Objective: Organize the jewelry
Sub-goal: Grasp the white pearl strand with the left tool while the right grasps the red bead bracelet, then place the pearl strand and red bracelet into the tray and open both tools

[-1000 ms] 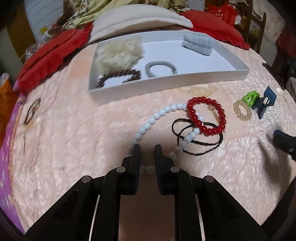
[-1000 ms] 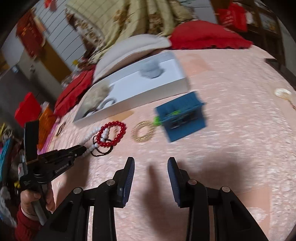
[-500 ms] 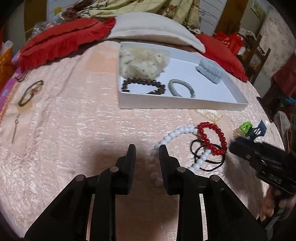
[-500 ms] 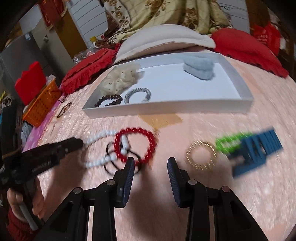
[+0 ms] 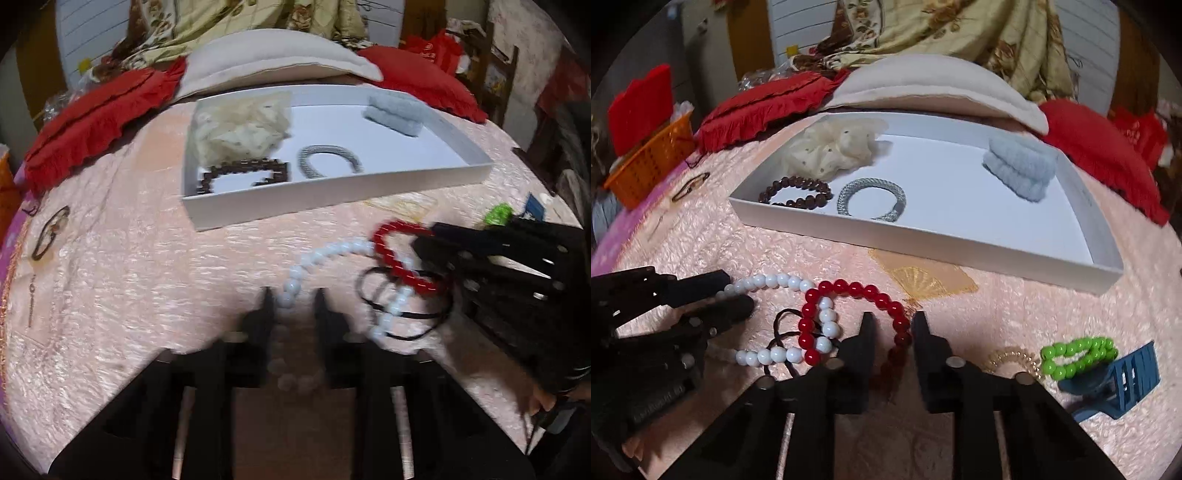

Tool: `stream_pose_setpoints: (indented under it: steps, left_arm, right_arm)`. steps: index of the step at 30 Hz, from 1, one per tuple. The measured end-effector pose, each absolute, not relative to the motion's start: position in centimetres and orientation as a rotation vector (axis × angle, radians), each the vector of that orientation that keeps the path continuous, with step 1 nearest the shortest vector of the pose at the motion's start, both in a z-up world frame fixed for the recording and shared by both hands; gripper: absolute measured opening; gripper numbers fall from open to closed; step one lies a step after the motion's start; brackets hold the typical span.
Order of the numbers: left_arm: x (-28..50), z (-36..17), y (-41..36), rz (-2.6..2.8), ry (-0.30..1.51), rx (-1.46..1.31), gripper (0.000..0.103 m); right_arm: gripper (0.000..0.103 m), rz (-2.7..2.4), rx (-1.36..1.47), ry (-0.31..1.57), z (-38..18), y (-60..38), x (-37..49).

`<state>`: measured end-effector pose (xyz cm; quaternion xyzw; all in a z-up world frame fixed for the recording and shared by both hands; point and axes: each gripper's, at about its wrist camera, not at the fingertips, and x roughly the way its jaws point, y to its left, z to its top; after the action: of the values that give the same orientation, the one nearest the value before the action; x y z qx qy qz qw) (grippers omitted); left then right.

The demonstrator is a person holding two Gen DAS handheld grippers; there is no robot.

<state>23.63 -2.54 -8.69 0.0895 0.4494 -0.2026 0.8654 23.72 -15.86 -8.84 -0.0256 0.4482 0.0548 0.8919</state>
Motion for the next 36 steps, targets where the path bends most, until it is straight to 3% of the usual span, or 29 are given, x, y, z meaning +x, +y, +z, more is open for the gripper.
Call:
stream_pose_setpoints:
  steps: [4,19,36]
  left_arm:
    - [23.0,-8.4,-3.1,-0.497,0.968,0.114,0.008]
    - [19.6,-1.5,0.2,-0.466,0.739,0.078,0.008]
    - [17.4,2.6,1.0,-0.459,0.678,-0.005,0.008]
  right_arm:
    - [0.009,0.162,0.025,0.939,-8.2,-16.4,23.8]
    - [0.009,0.183,0.105,0.786,0.7,-17.7,20.8]
    - [0.009,0.123,0.153,0.746,4.3,-23.8,20.6]
